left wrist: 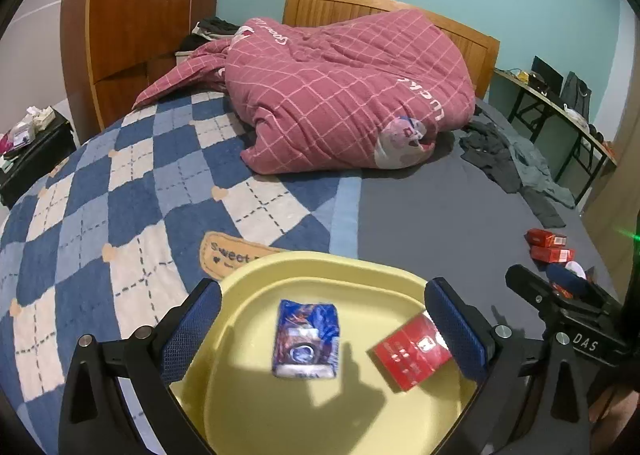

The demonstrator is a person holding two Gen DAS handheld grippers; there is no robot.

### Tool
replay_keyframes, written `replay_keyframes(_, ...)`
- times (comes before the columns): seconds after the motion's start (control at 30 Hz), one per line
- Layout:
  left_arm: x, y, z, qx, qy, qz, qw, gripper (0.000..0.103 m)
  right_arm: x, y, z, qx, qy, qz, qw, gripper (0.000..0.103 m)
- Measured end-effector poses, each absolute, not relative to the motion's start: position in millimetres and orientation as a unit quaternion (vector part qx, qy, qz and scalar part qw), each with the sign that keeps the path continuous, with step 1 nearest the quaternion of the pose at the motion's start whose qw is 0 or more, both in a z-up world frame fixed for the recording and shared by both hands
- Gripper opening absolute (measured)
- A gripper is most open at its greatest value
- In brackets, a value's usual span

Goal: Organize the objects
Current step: 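Move both tools back to the pile of boxes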

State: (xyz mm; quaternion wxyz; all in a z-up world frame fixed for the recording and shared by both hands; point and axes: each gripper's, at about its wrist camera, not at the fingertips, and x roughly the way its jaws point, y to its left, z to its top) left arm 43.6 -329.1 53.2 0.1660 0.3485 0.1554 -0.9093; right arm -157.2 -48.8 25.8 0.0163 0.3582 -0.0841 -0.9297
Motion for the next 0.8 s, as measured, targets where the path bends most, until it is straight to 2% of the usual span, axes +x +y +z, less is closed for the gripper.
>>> replay_keyframes(0.4,21,-270,57,0.361,0.146,-0.912,0.130,0.103,-127,7,32,0.362,-0.086,-0.928,-0.015,0.103)
replay_keyframes(0.8,-39,-155,32,0.395,0.101,-0.912,0.038,0.103,-46,158,14,0.373,-0.121,-0.913,-0.108,0.103)
